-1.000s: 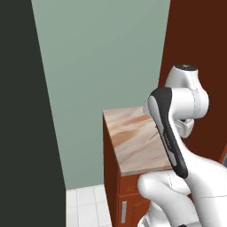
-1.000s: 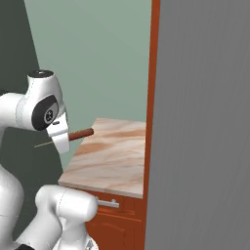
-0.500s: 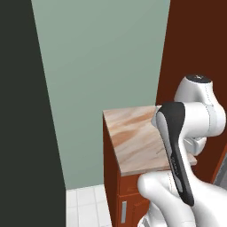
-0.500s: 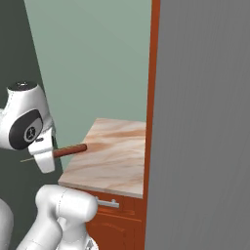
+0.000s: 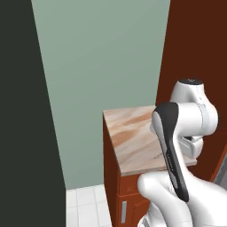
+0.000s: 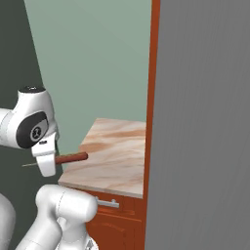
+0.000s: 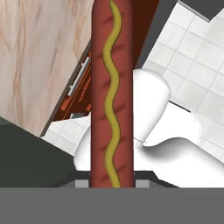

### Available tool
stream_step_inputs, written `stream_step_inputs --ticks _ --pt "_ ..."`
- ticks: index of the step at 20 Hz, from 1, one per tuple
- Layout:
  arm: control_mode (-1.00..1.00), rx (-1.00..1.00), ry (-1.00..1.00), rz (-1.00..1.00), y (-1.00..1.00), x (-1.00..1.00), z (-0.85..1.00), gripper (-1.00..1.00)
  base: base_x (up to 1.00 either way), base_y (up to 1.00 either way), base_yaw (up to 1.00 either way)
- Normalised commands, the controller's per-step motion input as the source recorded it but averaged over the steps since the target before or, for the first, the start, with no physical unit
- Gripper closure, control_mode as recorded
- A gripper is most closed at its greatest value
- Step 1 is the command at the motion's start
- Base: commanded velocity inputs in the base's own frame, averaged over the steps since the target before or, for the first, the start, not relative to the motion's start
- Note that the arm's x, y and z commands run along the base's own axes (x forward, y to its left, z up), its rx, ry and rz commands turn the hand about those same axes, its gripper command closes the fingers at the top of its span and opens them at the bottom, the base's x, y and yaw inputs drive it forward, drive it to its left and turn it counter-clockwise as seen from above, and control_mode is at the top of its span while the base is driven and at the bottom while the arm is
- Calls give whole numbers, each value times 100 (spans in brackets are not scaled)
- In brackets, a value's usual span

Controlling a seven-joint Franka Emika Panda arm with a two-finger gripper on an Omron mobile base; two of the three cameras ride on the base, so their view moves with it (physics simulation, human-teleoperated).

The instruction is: Store the hot dog in the freezer for long-term storage. Close the freezer door after placing the cooked food.

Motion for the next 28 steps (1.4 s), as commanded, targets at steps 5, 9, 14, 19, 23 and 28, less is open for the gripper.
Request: stream_step_inputs --ticks 5,9,14,19,23,28 --pt "-100 0 6 -1 -4 0 -11 100 0 0 0" --pt "-100 0 0 0 0 0 0 100 0 0 0" --pt "-100 0 0 0 0 0 0 100 0 0 0" --pt "100 0 0 0 3 -2 0 100 -6 0 0" --pt "100 0 0 0 0 0 0 100 -61 0 -8" --pt "100 0 0 0 0 0 0 100 -76 0 -10"
